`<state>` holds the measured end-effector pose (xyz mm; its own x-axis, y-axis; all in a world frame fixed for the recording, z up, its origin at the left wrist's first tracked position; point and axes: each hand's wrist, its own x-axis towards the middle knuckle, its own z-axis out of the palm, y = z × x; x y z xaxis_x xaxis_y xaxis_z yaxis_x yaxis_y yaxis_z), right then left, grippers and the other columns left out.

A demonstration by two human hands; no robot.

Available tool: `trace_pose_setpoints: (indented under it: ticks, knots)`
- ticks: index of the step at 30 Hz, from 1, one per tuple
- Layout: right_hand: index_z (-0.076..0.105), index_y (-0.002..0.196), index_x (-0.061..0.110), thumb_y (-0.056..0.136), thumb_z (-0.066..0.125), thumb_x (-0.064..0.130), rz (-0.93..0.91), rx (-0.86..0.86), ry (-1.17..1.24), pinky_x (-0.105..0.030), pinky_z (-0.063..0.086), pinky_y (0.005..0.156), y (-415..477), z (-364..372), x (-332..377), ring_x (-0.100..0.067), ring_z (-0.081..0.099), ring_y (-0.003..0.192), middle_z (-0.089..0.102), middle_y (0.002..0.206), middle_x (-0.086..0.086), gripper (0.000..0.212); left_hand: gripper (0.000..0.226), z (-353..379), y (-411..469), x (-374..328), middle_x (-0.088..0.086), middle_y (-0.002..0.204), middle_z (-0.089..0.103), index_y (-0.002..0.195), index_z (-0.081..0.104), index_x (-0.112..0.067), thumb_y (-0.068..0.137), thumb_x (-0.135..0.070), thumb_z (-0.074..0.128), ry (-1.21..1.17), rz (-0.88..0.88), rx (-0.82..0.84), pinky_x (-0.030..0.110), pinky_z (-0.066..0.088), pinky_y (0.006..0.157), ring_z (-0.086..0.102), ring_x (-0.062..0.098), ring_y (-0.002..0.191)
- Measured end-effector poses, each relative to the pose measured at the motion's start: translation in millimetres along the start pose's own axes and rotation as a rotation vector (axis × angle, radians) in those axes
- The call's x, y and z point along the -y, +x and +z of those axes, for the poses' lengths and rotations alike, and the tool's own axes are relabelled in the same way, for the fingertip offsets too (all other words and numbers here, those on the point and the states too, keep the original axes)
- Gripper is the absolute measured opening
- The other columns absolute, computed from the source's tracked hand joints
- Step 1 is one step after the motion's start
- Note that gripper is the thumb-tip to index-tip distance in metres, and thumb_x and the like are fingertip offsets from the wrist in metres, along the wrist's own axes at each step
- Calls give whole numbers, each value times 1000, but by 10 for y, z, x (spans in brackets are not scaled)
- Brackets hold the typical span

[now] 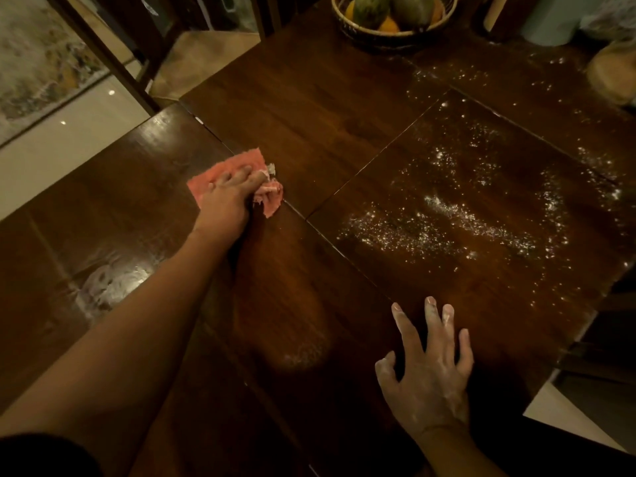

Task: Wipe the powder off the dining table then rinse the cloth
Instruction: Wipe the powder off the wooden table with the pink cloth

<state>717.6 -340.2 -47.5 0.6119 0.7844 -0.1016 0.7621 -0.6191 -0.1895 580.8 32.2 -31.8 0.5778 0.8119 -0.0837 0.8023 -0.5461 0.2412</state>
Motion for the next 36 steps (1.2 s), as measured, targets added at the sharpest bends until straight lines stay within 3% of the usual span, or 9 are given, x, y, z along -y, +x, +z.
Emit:
trace_pose_setpoints:
  ticks: [6, 11, 14, 17, 20, 28, 32, 34, 36]
  knots:
    - [42, 149, 29, 82, 37, 44, 8, 17, -8, -62, 19, 118, -3, 0, -7, -38, 16, 152, 25, 162, -18, 69, 65, 49, -88, -194, 8, 150, 42, 147, 42, -33, 90, -2, 48, 85, 135, 78, 66, 26, 111, 31, 42, 139]
    - [42, 149, 30, 81, 36, 44, 13, 10, 14, -62, 18, 118, -13, -8, 5, -37, 15, 153, 25, 162, -17, 69, 66, 29, -90, -187, 5, 158, 33, 147, 42, -37, 92, -1, 45, 91, 181, 160, 67, 21, 114, 25, 43, 144]
    - [42, 149, 30, 81, 37, 44, 16, 10, 7, -62, 19, 118, -7, -10, 1, -37, 16, 152, 26, 162, -17, 69, 63, -48, 104, 31, 4, 161, 30, 146, 42, -40, 94, -4, 43, 55, 84, 125, 65, 26, 114, 25, 44, 144]
    - [41, 149, 31, 81, 37, 44, 15, 15, 1, -61, 18, 119, -5, -10, 0, -37, 15, 153, 25, 162, -17, 69, 62, -62, 251, 115, 9, 160, 31, 144, 48, -31, 92, 1, 45, 24, -23, 70, 65, 28, 113, 29, 47, 142]
    - [41, 148, 30, 81, 38, 44, 10, 0, 2, -61, 18, 118, -2, -11, -3, -37, 17, 152, 27, 161, -18, 69, 60, -22, 218, -1, 10, 161, 30, 146, 46, -33, 94, -3, 46, 50, -55, 49, 65, 21, 116, 23, 49, 144]
    - [44, 148, 28, 82, 37, 44, 9, -6, -8, -62, 22, 117, -11, -18, -1, -38, 19, 151, 28, 161, -19, 69, 60, 141, -309, -552, 6, 162, 27, 146, 43, -40, 95, -10, 51, 62, 170, 126, 61, 15, 116, 17, 48, 146]
    - [44, 148, 30, 81, 37, 44, 22, 5, 6, -63, 22, 117, -3, -19, 6, -38, 19, 152, 28, 161, -17, 70, 71, 108, -340, -457, 2, 165, 20, 144, 45, -41, 87, 0, 50, -16, 228, 196, 63, 5, 118, 10, 42, 150]
    - [44, 149, 30, 81, 37, 44, 25, 2, 8, -62, 22, 117, -3, -9, 11, -37, 18, 152, 27, 162, -17, 70, 65, 58, -248, -237, 4, 162, 27, 142, 46, -45, 90, -7, 49, -70, 159, 119, 63, 13, 119, 20, 39, 149]
    - [44, 148, 30, 81, 37, 43, 21, -8, 8, -62, 22, 117, -3, -5, 11, -37, 19, 152, 28, 161, -17, 69, 55, 38, -86, -13, 6, 162, 29, 145, 41, -42, 97, -18, 50, -53, -59, 15, 63, 19, 118, 26, 40, 147]
